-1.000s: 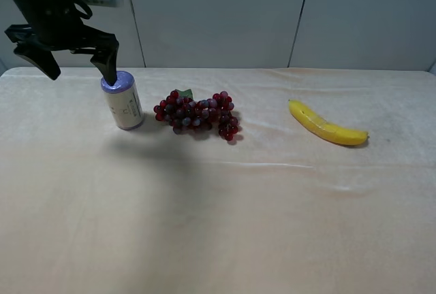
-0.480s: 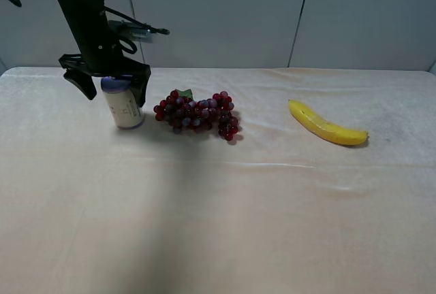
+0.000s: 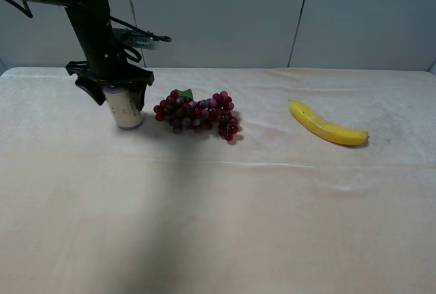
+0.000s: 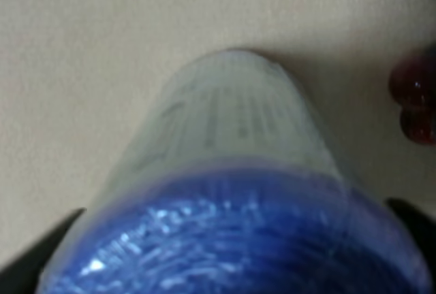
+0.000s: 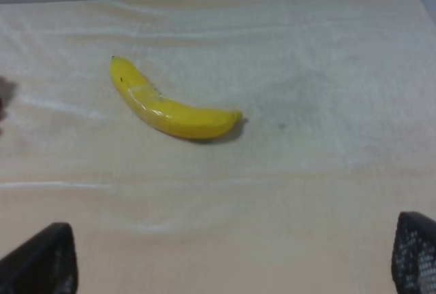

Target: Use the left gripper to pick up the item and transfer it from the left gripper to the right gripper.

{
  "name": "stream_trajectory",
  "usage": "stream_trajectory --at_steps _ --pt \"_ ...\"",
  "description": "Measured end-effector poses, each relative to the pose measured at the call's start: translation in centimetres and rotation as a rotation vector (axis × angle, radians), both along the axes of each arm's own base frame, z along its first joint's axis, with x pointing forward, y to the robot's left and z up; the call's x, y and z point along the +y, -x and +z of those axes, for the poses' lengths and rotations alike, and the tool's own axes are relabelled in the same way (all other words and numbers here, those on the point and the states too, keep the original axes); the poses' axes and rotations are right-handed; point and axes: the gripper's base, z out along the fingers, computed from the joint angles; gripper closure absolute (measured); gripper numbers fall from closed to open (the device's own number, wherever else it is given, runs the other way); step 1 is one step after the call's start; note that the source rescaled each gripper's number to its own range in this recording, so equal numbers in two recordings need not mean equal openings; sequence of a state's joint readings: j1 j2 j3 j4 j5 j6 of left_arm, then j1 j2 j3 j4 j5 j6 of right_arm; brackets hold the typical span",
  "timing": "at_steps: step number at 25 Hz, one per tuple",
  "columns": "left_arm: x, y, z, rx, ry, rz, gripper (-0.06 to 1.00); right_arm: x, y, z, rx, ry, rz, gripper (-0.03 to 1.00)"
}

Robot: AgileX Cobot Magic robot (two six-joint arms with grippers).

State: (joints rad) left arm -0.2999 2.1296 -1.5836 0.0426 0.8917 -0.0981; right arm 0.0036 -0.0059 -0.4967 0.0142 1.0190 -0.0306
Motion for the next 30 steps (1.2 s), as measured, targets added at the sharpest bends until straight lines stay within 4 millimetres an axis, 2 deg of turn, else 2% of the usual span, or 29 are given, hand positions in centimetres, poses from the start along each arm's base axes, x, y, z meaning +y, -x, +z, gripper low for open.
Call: stream_trajectory --at_steps 1,7,11,15,17,21,26,30 --pt "0.0 0.0 0.0 -0.004 0.0 -0.001 0.94 0.0 0.0 0.0 0.0 0.0 0.0 -0.03" --pt "0.0 -0.1 0.1 -0.011 0.003 0.0 0.94 0.0 0.0 0.0 0.0 -0.001 0.0 -0.03" --pt "-0.1 -0.5 1.5 -0.003 -0.003 -0.004 0.94 0.0 0.0 0.0 0.0 -0.001 0.0 -0.03" --pt "-0.1 -0.3 6.4 -0.046 0.007 -0.009 0.94 0.0 0.0 0.0 0.0 -0.001 0.0 -0.03" --pt "0.1 0.2 9.5 -0.102 0.024 -0.009 0.94 0.0 0.0 0.0 0.0 -0.001 0.0 -0.03" --pt "0.6 2.0 14.2 -0.181 0.062 -0.005 0.94 0.0 0.0 0.0 0.0 -0.001 0.0 -0.03" --pt "0.1 4.2 17.4 -0.181 0.186 -0.045 0.94 0.0 0.0 0.0 0.0 -0.001 0.0 -0.03" --pt "-1.4 5.3 18.6 -0.163 0.349 -0.098 0.94 0.0 0.0 0.0 0.0 -0.001 0.0 -0.03"
